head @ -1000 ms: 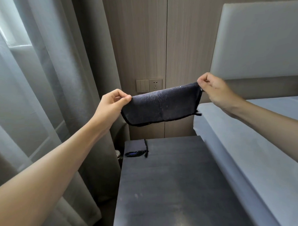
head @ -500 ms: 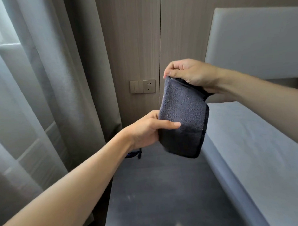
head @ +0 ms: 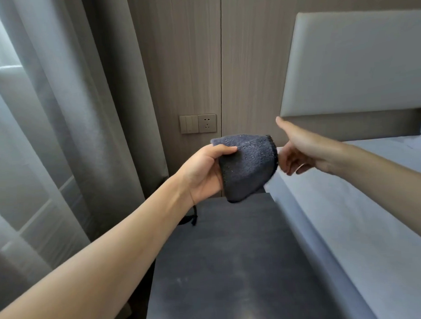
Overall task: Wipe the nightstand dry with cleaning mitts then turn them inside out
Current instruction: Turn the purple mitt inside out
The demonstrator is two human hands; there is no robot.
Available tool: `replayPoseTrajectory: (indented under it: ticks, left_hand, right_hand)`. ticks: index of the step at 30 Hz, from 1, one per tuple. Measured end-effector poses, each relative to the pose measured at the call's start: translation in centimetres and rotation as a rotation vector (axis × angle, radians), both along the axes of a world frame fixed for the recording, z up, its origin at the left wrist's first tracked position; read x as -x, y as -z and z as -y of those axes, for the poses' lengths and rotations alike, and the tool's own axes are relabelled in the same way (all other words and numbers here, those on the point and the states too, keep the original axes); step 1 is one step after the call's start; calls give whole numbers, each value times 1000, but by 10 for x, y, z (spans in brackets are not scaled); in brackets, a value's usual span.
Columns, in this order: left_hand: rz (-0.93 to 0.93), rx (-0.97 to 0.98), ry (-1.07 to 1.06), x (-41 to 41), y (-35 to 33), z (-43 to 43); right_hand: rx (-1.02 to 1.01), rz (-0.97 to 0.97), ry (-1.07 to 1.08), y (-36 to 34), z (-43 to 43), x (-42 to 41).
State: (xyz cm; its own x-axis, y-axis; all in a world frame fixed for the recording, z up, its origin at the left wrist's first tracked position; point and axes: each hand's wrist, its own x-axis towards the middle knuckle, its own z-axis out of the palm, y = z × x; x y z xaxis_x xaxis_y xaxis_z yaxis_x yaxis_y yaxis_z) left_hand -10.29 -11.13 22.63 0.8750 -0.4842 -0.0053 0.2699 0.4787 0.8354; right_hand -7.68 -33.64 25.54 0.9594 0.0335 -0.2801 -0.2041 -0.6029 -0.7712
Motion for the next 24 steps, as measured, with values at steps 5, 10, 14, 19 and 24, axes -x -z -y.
replayPoseTrajectory:
  ticks: [5,10,14,19,24]
  left_hand:
    - [16,-77,-137,-7,-6,-5]
    - [66,-130,-86,-9,-12,-12]
    - [14,-252,-302,-10,-21,-19]
    - [219,-546,-662,-16,-17,-30]
    - [648,-826,-740,-20,-16,-36]
  right_hand:
    - [-367,1,-215,3,-17,1]
    - [-483,135,-125,11,-40,3]
    - [-556,208,-56,16,-43,0]
    - [-447,407,78,20,-42,-2]
    - [-596,576,7,15,-48,3]
